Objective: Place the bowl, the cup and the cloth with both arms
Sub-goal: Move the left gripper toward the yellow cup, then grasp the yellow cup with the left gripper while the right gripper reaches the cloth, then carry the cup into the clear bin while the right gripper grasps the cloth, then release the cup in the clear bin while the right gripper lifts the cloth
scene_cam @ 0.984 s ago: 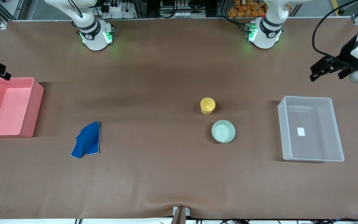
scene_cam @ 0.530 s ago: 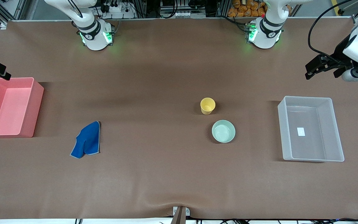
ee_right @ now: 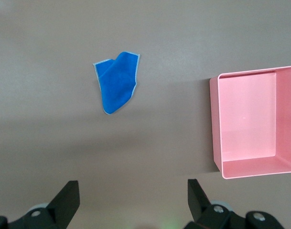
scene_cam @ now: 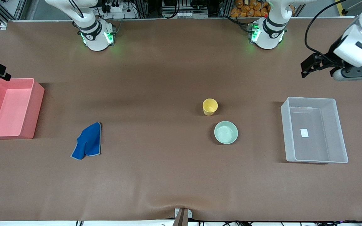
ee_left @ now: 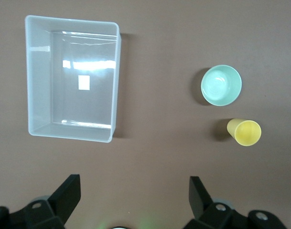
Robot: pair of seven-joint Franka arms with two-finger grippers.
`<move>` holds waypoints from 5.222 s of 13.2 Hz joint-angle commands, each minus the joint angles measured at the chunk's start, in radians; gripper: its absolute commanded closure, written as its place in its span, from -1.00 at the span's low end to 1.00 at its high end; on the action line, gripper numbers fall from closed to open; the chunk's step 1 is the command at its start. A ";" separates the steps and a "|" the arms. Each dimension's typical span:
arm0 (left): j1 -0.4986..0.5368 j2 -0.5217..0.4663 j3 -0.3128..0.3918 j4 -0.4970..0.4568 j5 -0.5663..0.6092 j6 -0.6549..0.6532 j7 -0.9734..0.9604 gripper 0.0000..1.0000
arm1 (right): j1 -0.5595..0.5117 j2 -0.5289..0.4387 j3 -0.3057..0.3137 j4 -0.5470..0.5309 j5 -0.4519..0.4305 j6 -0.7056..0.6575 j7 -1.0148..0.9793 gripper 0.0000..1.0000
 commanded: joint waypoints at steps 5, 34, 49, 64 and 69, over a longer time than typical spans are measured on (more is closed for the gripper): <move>0.001 -0.007 -0.212 -0.334 -0.063 0.332 -0.156 -1.00 | -0.016 0.005 0.010 0.020 -0.006 -0.016 -0.002 -1.00; -0.034 0.417 -0.364 -0.503 0.170 0.949 -0.691 1.00 | -0.027 0.560 0.009 0.014 0.101 0.420 0.205 -1.00; 0.530 0.178 -0.367 -0.366 0.157 0.493 0.156 1.00 | 0.039 0.754 0.014 0.012 0.201 0.682 0.483 -1.00; 0.711 0.438 -0.364 -0.411 0.241 0.645 0.365 1.00 | 0.049 0.785 0.014 0.003 0.189 0.682 0.437 1.00; 0.722 0.476 -0.364 -0.422 0.243 0.668 0.365 0.67 | 0.055 0.742 0.009 0.012 0.172 0.676 0.383 1.00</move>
